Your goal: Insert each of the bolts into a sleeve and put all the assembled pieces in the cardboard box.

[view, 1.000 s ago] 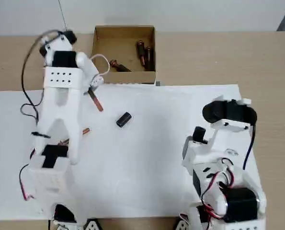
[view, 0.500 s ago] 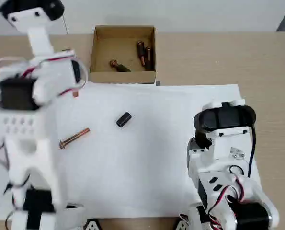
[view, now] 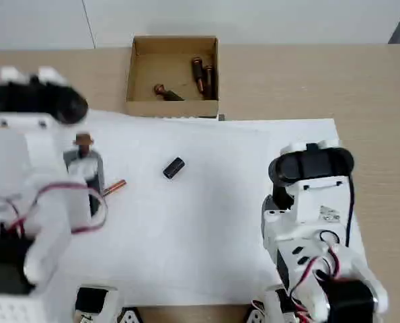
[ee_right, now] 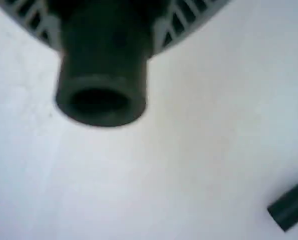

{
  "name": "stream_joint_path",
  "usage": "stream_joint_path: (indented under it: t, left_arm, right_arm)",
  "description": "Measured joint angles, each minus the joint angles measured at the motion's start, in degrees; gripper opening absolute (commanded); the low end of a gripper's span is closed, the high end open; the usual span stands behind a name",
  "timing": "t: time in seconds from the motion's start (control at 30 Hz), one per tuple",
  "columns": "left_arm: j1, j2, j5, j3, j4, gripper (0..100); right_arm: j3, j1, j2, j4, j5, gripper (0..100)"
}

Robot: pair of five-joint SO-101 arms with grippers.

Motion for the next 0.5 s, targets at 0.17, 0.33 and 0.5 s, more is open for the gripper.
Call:
stream_joint_path:
  t: [0.17,0.33,0.5]
  left_arm:
    - [0.0,-15.9,-2.1,17.5,-8.7,1]
    - [0.0,-32.8,-2.1,35.5,-15.5,1]
    - [0.0,-50.3,-2.1,50.2,-21.7,1]
  right_arm:
    - [8.0,-1.9,-6.2,-6.7,0.0,0.2]
    - [18.8,-8.6,-14.7,-14.2,0.0,0.2]
    - [29.6,-12.7,-25.7,-20.7,0.0,0.2]
